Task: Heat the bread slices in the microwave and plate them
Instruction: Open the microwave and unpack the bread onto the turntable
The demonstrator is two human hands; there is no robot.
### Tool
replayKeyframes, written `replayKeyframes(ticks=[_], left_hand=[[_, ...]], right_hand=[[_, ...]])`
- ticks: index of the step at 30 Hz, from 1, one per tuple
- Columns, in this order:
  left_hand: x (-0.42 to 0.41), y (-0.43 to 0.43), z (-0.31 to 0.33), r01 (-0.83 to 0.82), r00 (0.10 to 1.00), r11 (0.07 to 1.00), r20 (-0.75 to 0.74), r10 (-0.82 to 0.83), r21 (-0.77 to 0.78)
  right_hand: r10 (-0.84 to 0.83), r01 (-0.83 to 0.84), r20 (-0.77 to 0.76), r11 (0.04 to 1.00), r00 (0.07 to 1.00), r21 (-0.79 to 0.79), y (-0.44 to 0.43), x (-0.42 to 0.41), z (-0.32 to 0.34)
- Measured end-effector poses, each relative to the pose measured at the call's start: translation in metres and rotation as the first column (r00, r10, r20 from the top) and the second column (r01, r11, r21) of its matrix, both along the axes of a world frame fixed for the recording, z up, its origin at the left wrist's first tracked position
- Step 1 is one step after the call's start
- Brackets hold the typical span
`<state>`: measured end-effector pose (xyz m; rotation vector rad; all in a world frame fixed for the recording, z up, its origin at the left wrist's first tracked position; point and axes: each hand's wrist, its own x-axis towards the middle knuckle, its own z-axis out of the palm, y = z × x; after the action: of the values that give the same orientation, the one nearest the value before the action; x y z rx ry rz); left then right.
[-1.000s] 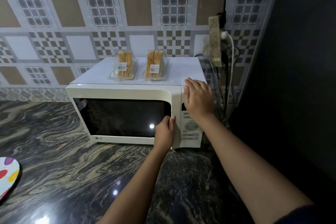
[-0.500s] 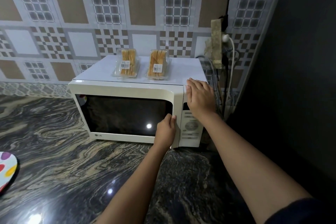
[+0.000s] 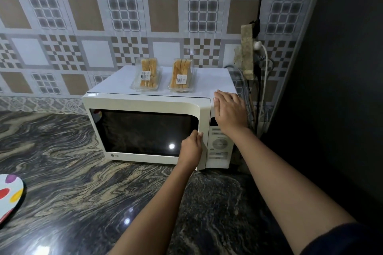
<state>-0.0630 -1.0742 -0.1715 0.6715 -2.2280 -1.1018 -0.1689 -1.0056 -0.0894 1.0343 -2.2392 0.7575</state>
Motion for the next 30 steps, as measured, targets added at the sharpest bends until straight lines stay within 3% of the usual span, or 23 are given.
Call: replayKeyframes(ticks=[19,23,30], left_hand=[[0.005,0.003,-0.001,0.004,1.0,1.0,-0.014,-0.004,-0.031],[0.043,0.013,-0.017,0.055,0.994,0.998,-0.097,-0.055,-0.006],[0.078,0.014,-0.016,0.104,0.992,0.995,-0.071,-0.104,-0.003]], right_hand=[[-0.026,0.026,-0.012,1.0,1.0,0.018,-0.001,0.001,0.003],[-0.036,0.035,0.029,0.998,0.999,0.057,0.0,0.002,0.006],[-0.038,0.016,0.137,0.987,0.99,0.158,0.006,0.008,0.008]])
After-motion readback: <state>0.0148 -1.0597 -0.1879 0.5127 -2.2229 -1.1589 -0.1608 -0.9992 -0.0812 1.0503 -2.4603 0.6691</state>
